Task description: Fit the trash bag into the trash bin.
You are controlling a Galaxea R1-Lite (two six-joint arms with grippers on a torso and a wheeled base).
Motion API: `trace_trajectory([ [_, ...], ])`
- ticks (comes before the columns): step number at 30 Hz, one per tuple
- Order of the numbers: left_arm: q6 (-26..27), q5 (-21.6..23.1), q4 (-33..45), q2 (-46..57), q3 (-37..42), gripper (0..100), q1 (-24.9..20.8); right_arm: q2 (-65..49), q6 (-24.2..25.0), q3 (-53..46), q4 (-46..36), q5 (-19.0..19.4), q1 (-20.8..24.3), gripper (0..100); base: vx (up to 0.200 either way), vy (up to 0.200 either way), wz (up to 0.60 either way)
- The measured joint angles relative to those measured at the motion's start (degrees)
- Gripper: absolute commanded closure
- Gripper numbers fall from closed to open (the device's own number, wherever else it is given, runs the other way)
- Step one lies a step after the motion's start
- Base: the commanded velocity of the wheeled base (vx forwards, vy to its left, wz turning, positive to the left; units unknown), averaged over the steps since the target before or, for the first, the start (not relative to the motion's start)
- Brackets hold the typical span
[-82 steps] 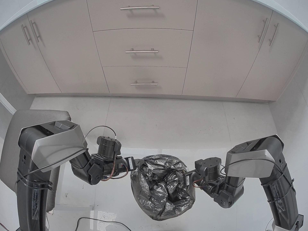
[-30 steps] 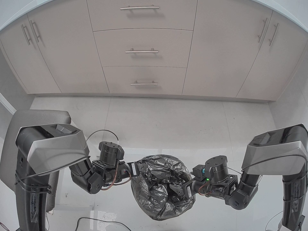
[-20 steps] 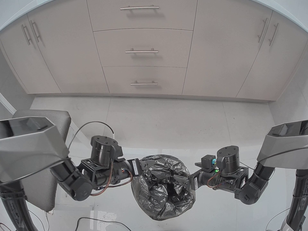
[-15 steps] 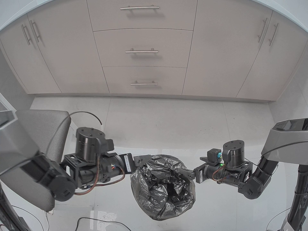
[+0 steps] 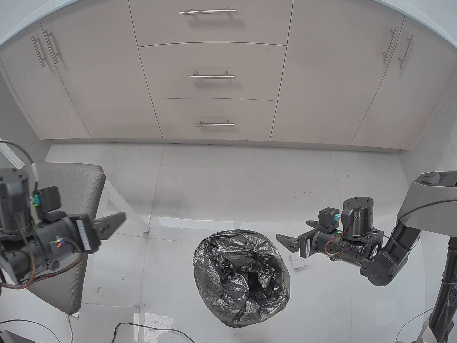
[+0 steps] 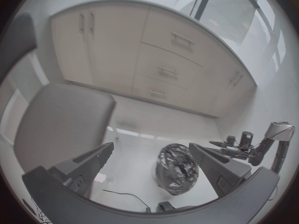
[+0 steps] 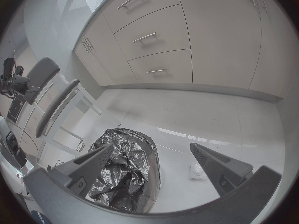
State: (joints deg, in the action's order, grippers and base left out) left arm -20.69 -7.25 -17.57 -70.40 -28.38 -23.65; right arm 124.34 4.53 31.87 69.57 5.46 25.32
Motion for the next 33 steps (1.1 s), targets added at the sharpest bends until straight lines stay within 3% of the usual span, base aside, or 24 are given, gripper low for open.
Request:
trace_trajectory([
  [16,5.21,-15.84,8.70,39.01,15.43,0,11.75,-2.02,0.02,0.11,0.46,-0.11,-0.35,0,0.000,0.000,0.00],
  [25,12.86,-19.41,14.90,59.47,21.11,0,23.30,-2.99,-0.05,0.16,0.50,-0.16,-0.33,0,0.000,0.000,0.00],
  [29,15.38,-19.65,14.99,63.44,25.58,0,25.30,-3.47,-0.07,0.10,0.55,-0.21,-0.55,0,0.000,0.000,0.00],
  [33,16.31,-15.35,15.36,66.35,26.89,0,24.75,-3.75,-0.09,0.18,0.61,-0.32,-0.82,0,0.000,0.000,0.00],
])
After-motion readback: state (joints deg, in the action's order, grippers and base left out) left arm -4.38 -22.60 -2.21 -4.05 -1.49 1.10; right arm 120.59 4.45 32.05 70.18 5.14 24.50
